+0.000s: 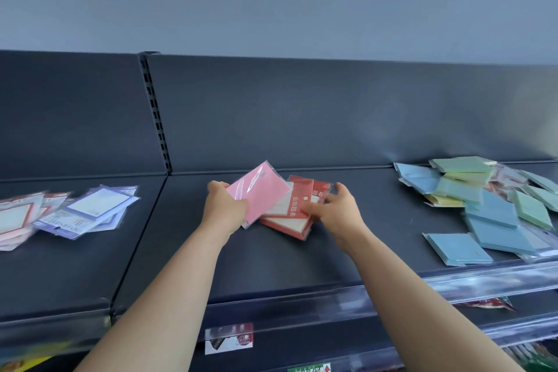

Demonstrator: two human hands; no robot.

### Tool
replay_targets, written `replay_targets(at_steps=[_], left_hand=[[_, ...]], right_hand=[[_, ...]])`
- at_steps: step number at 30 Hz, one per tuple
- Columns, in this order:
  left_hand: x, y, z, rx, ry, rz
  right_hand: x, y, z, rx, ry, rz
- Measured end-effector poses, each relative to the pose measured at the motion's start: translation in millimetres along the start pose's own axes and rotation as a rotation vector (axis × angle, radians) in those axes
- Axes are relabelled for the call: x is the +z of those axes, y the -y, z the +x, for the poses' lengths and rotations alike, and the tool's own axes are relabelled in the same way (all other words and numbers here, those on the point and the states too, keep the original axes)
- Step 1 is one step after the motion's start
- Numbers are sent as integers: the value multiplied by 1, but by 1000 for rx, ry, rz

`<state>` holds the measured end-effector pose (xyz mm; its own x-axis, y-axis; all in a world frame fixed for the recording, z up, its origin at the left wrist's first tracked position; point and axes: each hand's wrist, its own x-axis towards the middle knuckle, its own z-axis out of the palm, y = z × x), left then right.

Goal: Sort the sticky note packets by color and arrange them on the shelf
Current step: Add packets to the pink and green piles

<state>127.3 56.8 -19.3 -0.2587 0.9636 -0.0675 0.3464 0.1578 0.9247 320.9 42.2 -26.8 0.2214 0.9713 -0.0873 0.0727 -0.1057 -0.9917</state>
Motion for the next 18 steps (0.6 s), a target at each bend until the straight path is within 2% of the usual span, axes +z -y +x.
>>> replay_targets(at_steps=[9,18], left_hand=[[-45,6,1,102,-174,-134],[-129,31,10,100,-419,-245]], right_hand=[[30,23,2,-130,-41,-15],[97,51,-10,-234,-6,-56]])
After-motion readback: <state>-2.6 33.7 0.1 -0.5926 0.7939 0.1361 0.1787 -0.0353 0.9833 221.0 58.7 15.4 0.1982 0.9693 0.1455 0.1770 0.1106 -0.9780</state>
